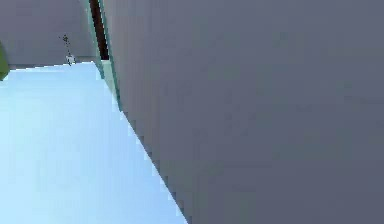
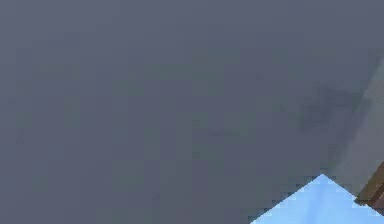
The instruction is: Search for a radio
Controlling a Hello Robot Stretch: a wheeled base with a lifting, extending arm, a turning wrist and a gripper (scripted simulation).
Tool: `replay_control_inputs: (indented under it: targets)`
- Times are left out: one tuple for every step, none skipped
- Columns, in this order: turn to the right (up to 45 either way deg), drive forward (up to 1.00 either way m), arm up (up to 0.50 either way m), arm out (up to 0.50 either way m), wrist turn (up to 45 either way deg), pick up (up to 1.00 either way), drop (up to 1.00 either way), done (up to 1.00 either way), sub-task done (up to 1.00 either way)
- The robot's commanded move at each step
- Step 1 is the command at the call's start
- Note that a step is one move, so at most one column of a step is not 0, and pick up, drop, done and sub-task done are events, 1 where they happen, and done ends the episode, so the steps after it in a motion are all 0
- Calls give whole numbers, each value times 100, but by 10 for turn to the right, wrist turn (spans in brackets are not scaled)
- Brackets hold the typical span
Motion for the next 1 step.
replay_control_inputs:
  targets:
    - [450,0,0,0,0,0,0,0,0]
